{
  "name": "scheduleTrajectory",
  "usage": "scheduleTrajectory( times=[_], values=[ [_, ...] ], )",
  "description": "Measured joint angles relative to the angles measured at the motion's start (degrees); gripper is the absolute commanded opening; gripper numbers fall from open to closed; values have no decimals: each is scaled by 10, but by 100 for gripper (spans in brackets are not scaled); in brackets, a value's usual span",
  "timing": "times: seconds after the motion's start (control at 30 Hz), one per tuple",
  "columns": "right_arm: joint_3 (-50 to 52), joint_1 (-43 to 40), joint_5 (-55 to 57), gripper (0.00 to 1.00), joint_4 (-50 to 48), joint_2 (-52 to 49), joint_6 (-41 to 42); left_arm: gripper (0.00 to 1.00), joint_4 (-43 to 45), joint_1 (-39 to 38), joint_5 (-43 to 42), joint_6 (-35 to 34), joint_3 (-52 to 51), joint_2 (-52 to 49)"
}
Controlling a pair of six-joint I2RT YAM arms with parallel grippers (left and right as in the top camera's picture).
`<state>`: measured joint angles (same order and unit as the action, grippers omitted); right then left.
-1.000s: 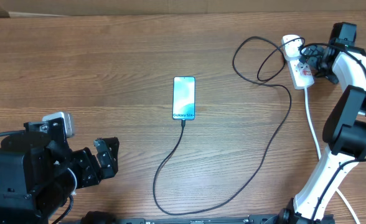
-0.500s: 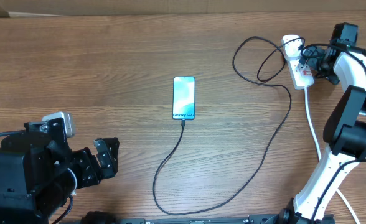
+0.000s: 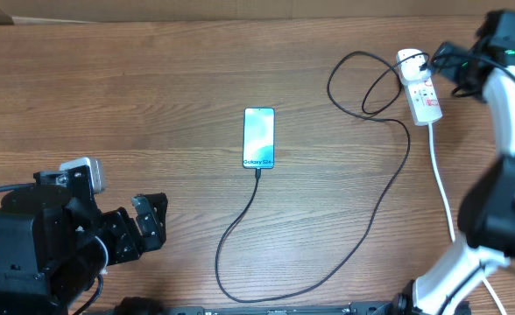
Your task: Plug charger to phone and switch on socket
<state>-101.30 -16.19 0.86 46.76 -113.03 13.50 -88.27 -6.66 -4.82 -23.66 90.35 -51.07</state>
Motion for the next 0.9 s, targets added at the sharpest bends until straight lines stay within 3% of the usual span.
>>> scheduleTrajectory(
  times=[0.3, 0.67, 0.9],
  values=[
    [-4, 0, 2, 100, 127, 221, 42, 100, 0, 0, 2, 0, 0, 0],
    [-4, 1, -9, 100, 296, 333, 74, 100, 0, 0, 2, 0, 0, 0],
    [14, 2, -9, 100, 336, 404, 75, 100, 0, 0, 2, 0, 0, 0]
  ],
)
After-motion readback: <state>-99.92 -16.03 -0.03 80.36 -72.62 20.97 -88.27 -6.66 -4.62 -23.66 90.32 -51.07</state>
